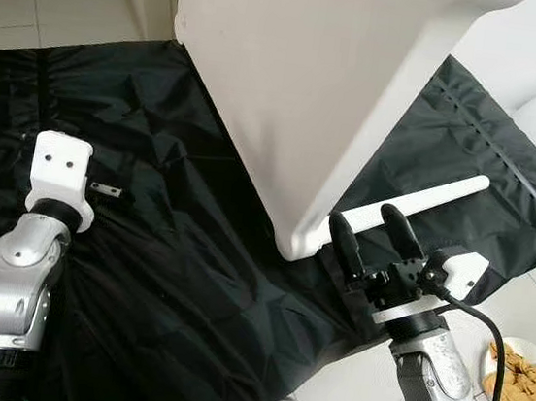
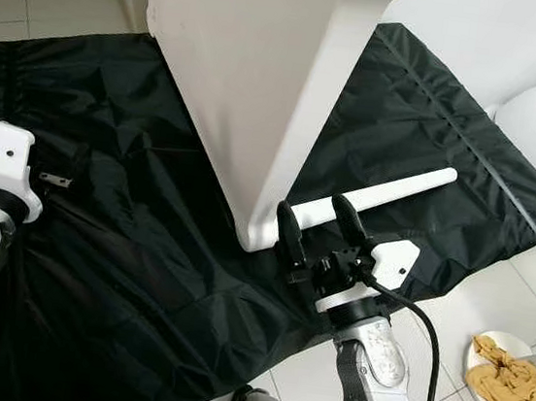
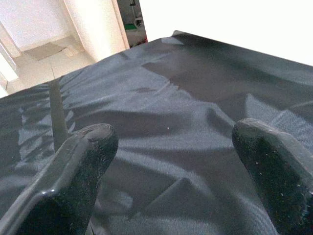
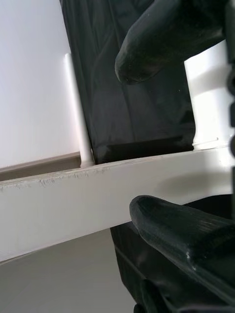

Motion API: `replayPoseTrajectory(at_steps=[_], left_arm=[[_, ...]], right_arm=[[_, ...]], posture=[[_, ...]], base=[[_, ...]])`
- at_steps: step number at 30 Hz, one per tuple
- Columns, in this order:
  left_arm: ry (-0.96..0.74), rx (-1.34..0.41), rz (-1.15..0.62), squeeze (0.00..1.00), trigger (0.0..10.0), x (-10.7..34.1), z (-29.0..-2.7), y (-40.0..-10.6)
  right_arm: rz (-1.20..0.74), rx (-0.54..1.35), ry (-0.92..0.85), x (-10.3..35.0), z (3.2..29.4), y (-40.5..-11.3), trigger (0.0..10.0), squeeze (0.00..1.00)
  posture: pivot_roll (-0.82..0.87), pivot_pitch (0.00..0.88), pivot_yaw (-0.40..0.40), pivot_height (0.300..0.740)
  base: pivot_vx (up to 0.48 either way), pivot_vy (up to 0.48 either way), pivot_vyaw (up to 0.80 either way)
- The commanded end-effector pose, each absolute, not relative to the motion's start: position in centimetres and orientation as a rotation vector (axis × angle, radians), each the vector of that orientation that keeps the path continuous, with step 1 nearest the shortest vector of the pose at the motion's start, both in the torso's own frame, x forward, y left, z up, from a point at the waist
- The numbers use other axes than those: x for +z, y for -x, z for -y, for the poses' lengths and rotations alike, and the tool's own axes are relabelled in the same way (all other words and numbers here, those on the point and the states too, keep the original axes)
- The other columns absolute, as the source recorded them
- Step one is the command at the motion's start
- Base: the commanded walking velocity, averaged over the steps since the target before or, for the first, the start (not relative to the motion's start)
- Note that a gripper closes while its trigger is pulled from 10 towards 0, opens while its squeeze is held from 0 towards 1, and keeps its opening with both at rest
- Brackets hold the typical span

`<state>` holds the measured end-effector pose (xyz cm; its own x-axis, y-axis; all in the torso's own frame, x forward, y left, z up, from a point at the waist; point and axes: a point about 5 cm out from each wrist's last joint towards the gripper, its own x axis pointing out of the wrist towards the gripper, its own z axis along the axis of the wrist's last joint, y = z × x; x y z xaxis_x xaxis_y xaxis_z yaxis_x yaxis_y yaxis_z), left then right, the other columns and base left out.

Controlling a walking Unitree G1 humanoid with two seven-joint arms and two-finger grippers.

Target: Building children table

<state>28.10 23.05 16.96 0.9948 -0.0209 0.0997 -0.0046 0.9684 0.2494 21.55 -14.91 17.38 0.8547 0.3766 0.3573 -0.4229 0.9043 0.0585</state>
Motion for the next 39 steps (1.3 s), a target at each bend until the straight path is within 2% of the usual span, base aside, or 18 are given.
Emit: replayPoseTrajectory(at_steps=[1, 29, 39], left_arm=[[-0.261, -0.01, 0.107, 0.0, 10.0, 16.9, -23.1, -27.8], [-0.26, 0.035, 0.1, 0.0, 10.0, 17.3, -24.2, -26.9], [-0.259, 0.076, 0.107, 0.0, 10.0, 17.7, -24.9, -26.3]], right_arm=[[0.341, 0.423, -0.129, 17.4, 15.2, -21.4, 10.0, 0.0], [0.333, 0.438, -0.125, 17.6, 15.6, -21.5, 10.0, 0.0], [0.334, 0.453, -0.119, 17.8, 15.7, -21.9, 10.0, 0.0]], posture=[[0.08, 0.125, -0.059, 0.74], [0.09, 0.13, -0.065, 0.74], [0.1, 0.131, -0.08, 0.74]], base=[[0.0, 0.0, 0.0], [0.0, 0.0, 0.0], [0.0, -0.314, 0.0]])
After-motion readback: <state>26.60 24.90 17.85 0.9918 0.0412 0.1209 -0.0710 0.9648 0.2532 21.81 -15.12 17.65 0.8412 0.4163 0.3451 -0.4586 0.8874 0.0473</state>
